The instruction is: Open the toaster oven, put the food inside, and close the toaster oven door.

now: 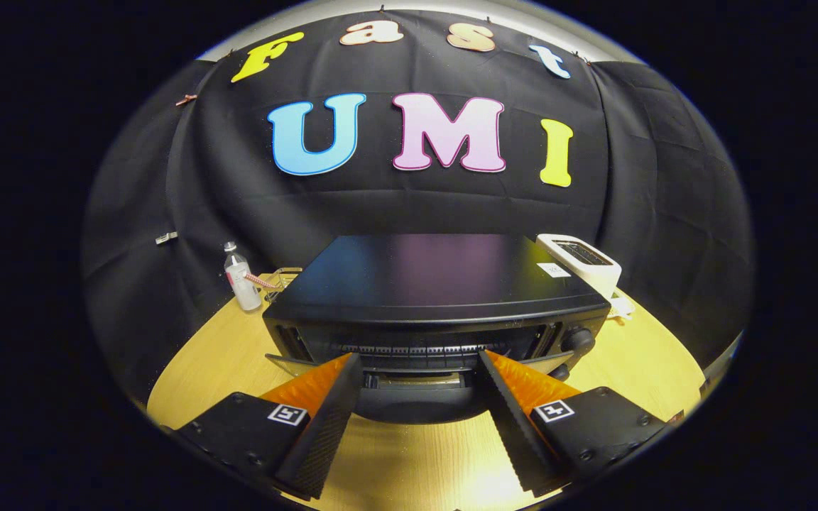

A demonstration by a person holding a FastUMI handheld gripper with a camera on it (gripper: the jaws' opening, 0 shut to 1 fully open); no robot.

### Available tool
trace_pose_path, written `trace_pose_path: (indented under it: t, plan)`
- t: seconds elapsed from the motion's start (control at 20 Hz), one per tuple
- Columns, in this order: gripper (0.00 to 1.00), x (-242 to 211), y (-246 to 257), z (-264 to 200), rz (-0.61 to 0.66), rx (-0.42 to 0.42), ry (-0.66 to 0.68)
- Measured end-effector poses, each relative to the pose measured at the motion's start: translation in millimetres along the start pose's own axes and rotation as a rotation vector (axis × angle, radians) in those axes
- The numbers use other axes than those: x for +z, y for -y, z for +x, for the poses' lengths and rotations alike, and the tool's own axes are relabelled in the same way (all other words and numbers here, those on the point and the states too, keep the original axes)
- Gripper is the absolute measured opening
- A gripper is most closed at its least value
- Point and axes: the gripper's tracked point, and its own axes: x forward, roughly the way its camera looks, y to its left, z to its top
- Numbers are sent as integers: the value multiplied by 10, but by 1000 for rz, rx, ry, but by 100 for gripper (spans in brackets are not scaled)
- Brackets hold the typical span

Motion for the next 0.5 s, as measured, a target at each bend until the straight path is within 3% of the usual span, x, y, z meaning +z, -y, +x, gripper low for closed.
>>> trace_pose_path:
  t: [0.5]
  plan:
    - [99,-370,28,-300,-20,21,-18]
